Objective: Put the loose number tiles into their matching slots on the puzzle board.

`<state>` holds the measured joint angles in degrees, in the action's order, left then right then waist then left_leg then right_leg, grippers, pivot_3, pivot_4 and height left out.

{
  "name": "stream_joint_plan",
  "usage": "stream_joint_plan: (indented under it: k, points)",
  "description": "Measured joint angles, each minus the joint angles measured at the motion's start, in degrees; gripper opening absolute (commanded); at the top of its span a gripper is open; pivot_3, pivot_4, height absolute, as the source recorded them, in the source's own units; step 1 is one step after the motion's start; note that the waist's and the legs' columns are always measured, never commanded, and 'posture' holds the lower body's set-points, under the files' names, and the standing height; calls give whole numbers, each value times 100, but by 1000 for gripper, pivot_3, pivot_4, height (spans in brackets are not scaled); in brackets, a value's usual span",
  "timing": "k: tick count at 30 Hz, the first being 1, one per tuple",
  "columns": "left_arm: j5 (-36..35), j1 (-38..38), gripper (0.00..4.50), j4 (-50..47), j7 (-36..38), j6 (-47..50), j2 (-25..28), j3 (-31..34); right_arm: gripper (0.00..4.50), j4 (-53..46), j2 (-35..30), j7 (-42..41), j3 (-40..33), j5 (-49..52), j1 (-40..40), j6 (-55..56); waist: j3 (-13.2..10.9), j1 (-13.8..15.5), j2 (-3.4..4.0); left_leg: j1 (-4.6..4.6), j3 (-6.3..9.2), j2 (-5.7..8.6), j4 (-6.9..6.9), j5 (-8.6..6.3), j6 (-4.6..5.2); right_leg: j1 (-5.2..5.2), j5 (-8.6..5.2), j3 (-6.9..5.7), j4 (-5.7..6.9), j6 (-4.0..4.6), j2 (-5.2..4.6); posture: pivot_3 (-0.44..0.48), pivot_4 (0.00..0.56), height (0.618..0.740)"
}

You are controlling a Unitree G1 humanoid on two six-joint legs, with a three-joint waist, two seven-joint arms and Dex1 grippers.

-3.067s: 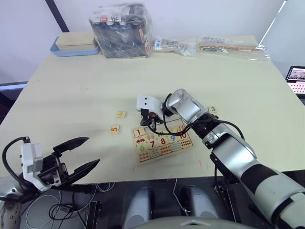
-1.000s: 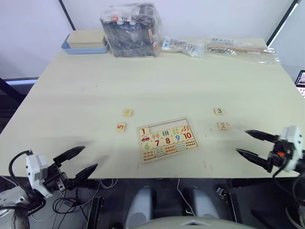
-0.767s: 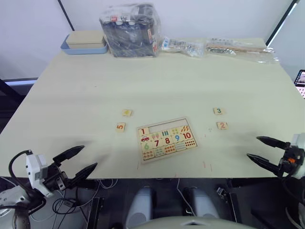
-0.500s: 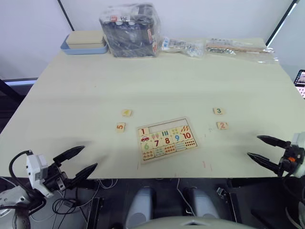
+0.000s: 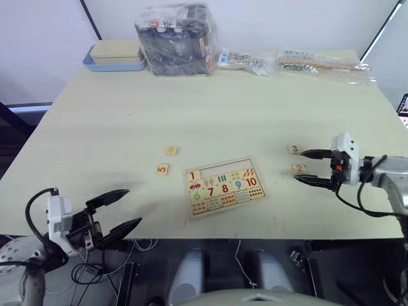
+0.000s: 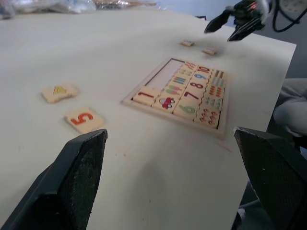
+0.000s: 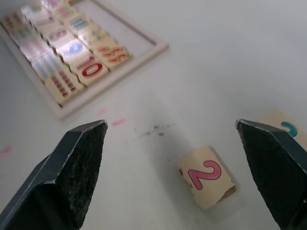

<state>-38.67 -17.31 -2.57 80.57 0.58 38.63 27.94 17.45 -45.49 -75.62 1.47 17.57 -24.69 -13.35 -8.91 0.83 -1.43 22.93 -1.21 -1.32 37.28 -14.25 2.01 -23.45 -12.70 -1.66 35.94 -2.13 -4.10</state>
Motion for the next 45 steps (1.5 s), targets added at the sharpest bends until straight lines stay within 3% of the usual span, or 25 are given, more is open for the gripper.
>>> stream_joint_plan:
  k: [6, 13, 17, 28, 31, 33, 44, 45]
  points:
    - [-210, 267, 4500, 262, 540, 23, 70, -13, 4469, 1378, 6, -601, 490, -563, -748, 734, -1, -21, 2, -4, -6, 1, 4, 0, 0, 2, 1, 0, 3, -1, 4, 0, 150, 740]
    - [-324, 272, 4500, 93, 527, 168, 86, -9, 4469, 2417, 85, -793, 659, -1033, -1212, 1499, -3, -23, 5, -6, -5, 0, 4, 0, 0, 3, 2, 3, 5, -1, 4, 0, 150, 740]
    - [-324, 248, 4500, 27, 451, 205, 68, -12, 3464, 2650, 153, -869, 663, -1114, -1344, 1638, -3, -33, 5, -8, -4, -1, 5, 1, 0, 4, 2, 3, 6, -2, 4, 0, 150, 740]
    - [-324, 244, 4500, -140, 292, 294, 66, -19, 3464, 3188, 262, -879, 664, -1389, -1575, 2411, -2, -50, 5, -13, -4, -1, 6, 1, 0, 7, 3, 4, 8, -1, 4, 0, 150, 740]
    - [-324, 242, 4500, -145, 264, 316, 67, -19, 2636, 3320, 307, -864, 648, -1393, -1594, 2635, -2, -71, 5, -14, -4, -1, 5, 1, 0, 8, 3, 4, 8, -1, 4, 0, 150, 740]
    - [-325, 243, 4500, -177, 226, 353, 67, -19, 1721, 3403, 341, -866, 649, -1413, -1607, 2793, -2, -88, 5, -14, -2, -1, 5, 1, 0, 9, 3, 3, 8, -1, 5, 0, 150, 740]
    - [-328, 247, 4500, -353, 148, 440, 68, -19, 1721, 3745, 385, -862, 644, -1443, -1706, 3215, -1, -109, 3, -20, 1, -1, 6, 1, 0, 18, 3, 3, 8, 0, 4, 0, 150, 740]
    - [-328, 247, 4500, -366, 142, 449, 68, -18, 1194, 3760, 390, -870, 642, -1442, -1708, 3228, -1, -112, 3, -24, 1, -2, 6, 1, 0, 21, 2, 3, 7, 0, 3, 0, 150, 740]
